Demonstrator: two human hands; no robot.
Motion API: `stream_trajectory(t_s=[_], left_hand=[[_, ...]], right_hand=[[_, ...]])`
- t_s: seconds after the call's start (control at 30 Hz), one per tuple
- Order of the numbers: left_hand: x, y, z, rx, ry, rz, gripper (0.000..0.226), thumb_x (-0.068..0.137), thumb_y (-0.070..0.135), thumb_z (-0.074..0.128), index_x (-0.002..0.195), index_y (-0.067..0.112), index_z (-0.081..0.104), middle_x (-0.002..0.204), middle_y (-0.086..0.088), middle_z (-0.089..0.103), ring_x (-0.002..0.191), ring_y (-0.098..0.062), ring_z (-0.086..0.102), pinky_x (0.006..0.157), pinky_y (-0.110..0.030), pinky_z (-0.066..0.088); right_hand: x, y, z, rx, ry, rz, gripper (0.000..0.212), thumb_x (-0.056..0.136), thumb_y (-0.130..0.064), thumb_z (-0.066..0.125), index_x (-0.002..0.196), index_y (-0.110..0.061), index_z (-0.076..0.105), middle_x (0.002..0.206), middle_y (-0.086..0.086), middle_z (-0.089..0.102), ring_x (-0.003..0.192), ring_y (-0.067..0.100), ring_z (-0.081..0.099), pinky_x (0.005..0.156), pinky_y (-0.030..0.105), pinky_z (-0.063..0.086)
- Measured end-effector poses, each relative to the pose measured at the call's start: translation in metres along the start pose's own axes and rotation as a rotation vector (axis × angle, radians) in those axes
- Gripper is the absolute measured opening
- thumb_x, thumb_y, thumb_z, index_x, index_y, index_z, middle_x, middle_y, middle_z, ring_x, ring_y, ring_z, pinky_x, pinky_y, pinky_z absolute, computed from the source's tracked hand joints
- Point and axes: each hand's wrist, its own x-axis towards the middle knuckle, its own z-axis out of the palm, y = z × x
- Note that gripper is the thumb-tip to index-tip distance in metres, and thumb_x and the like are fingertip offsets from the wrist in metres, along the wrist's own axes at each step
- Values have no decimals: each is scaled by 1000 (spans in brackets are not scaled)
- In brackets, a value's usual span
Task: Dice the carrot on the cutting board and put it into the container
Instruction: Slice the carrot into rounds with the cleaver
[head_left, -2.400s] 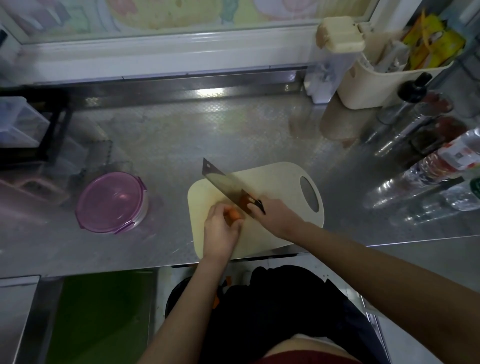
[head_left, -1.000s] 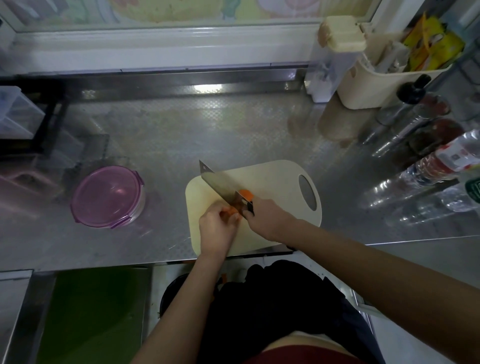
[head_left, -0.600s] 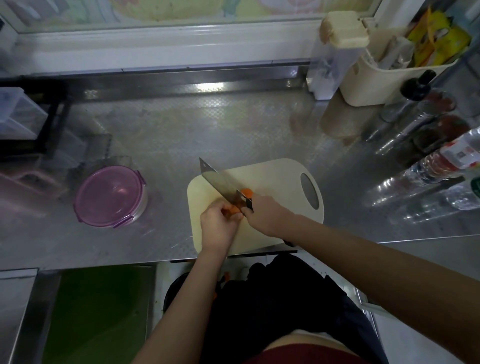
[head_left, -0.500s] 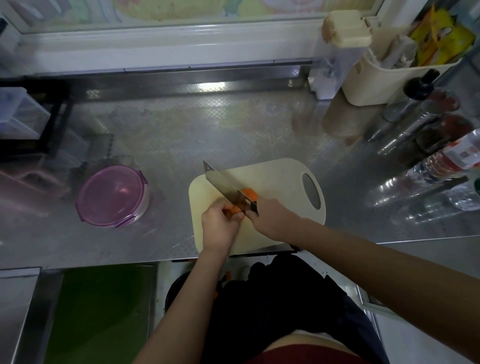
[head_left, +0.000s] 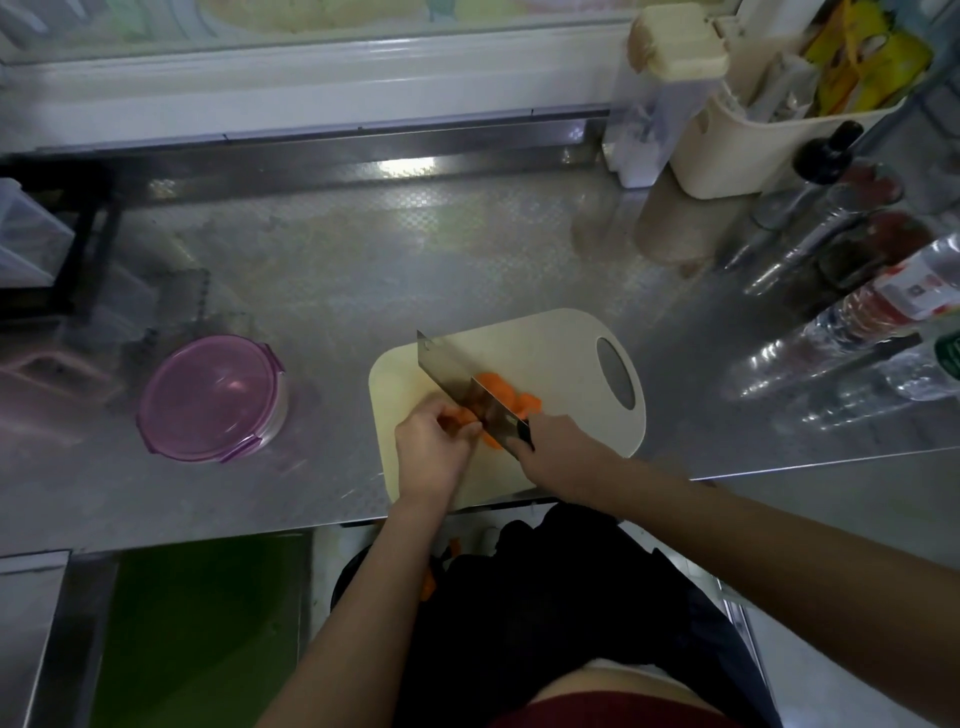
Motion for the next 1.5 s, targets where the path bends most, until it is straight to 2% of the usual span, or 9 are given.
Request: stream_trajectory(t_s=[0.07,0.2,0.33,0.5,0.73,0.87,1.07,1.27,1.5], left_hand=[[-1,1,-1,3,1,1,12,73,12,76,74,12,64,67,10,58,60,7,48,58,3,33],[-1,1,-1,4,2,1,12,73,12,76,73,14,64,69,9,59,60,5,48,60,-3,33],[0,-2,2,32,17,24,12,73,14,76,75,9,66,72,6,62,64,-4,51,61,-8,32],[1,-6,2,37,21,58,11,73,13,76,75,9,66,71,5,63,63,-5,52,60,-9,33],[-6,-7,4,146,-7,122,14,76,12,72,82,9,59,82,2,55,73,-12,49,63,-13,31],[-16,-10,5,158,-22,124,13,79,12,69,88,10,60,86,6,52,76,-9,48,70,-14,35],[-15,-13,4,167,8,107,13,78,13,71,89,8,66,91,-2,64,79,-11,54,72,-6,31],[-14,-11,4,156,33,103,12,76,16,74,85,10,67,86,3,61,75,-7,49,70,-6,30],[-13,-15,7,109,47,92,12,73,14,76,81,9,69,85,-1,65,75,-11,54,68,-8,31]], right_hand=[[9,-6,4,3,12,4,33,97,-29,45,112,1,48,113,19,54,98,34,57,75,32,39],[25,-10,11,48,38,13,35,95,-29,47,115,-1,49,120,21,50,102,34,55,85,37,44],[27,-9,14,60,69,35,33,96,-28,47,111,1,51,116,21,51,103,35,54,82,35,42],[28,-9,12,74,66,30,35,95,-28,47,119,-1,49,111,21,54,101,35,56,76,33,40],[19,-10,16,22,47,1,40,98,-28,44,123,3,43,125,23,47,113,33,49,91,34,38],[7,-9,22,-5,69,-42,37,98,-29,43,117,3,46,122,21,50,104,32,55,85,34,40],[8,-7,26,64,72,-50,35,97,-26,44,114,5,47,121,24,48,102,36,55,88,43,44],[12,-5,24,69,63,-30,30,97,-24,44,112,3,48,118,22,51,100,34,55,82,37,43],[11,-6,25,73,81,-30,30,97,-21,44,112,5,48,119,25,50,104,36,53,82,37,40]])
